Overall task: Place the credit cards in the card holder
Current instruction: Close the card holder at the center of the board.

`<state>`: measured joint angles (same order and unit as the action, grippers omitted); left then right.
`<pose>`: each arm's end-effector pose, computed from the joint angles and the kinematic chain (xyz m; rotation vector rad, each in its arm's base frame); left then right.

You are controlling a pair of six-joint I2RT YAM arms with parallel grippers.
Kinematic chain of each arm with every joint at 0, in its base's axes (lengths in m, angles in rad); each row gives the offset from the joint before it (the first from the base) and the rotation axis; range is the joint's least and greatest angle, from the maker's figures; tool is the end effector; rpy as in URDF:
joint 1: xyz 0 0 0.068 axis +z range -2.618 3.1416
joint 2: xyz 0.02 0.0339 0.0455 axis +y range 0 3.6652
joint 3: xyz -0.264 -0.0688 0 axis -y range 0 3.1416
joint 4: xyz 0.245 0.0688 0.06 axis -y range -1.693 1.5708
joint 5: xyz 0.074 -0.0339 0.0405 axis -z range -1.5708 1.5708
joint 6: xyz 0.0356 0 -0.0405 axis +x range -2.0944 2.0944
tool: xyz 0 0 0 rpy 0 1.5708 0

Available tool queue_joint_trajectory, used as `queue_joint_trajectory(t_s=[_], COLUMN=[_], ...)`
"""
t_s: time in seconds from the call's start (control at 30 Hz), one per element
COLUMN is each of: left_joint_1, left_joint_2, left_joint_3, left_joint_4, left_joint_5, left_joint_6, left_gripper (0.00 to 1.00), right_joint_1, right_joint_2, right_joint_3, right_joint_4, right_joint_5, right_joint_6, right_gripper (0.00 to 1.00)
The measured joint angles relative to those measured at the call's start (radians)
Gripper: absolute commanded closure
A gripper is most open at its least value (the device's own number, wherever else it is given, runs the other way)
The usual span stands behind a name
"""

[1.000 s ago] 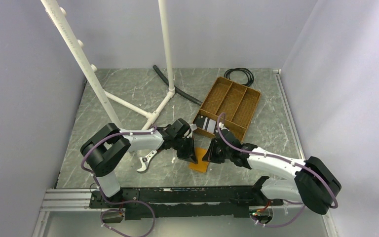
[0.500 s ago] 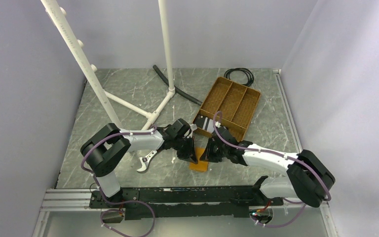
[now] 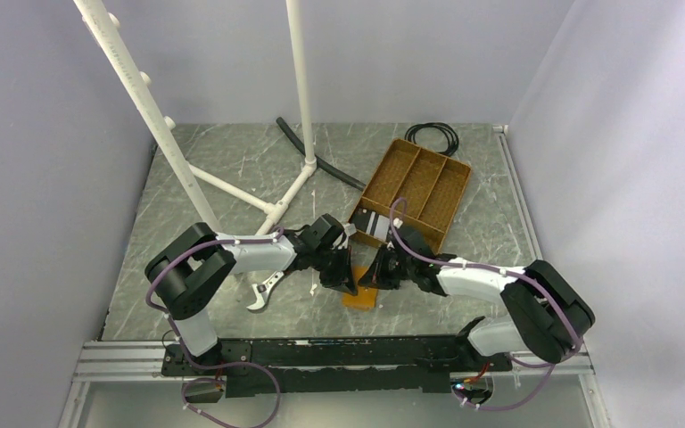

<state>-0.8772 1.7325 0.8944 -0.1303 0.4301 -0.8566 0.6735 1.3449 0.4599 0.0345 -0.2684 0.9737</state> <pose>0.2004 -0.2642 0.1444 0.2245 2.8703 -1.0863 0.1769 0.1533 0.1378 0.2652 2.6615 0.9830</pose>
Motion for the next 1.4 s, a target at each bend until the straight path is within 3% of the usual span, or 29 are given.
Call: queue_joint_trajectory(t_s=[0.17,0.27,0.57,0.7,0.97,1.4], left_joint_1=[0.001,0.003,0.003,0.003,0.002,0.000], left_joint_2=[0.000,0.000,-0.001,-0.004,-0.015,-0.015], left_joint_3=[0.000,0.000,0.000,-0.002,-0.012,-0.016], left_joint_4=[0.000,-0.001,-0.002,-0.002,-0.009,0.001], left_joint_5=[0.000,0.001,0.009,0.009,0.009,0.011], left_joint_6=[0.006,0.007,0.007,0.007,0.006,0.006], left_gripper=[1.00,1.00,1.00,1.00,1.00,1.00], right_joint_1=[-0.054,-0.068,-0.057,0.040,0.193,0.245], right_joint_2=[0.011,0.023,-0.116,-0.132,0.069,0.230], right_joint_3=[-0.142,-0.147,0.237,0.310,0.419,0.513], right_joint_4=[0.280,0.325,-0.314,-0.510,-0.768,-0.797], right_joint_5=[-0.113,-0.149,0.126,0.244,0.420,0.475], right_joint_6=[0.022,-0.005,-0.167,-0.131,0.012,0.033], right_gripper=[1.00,1.00,0.47,0.34,0.34,0.36])
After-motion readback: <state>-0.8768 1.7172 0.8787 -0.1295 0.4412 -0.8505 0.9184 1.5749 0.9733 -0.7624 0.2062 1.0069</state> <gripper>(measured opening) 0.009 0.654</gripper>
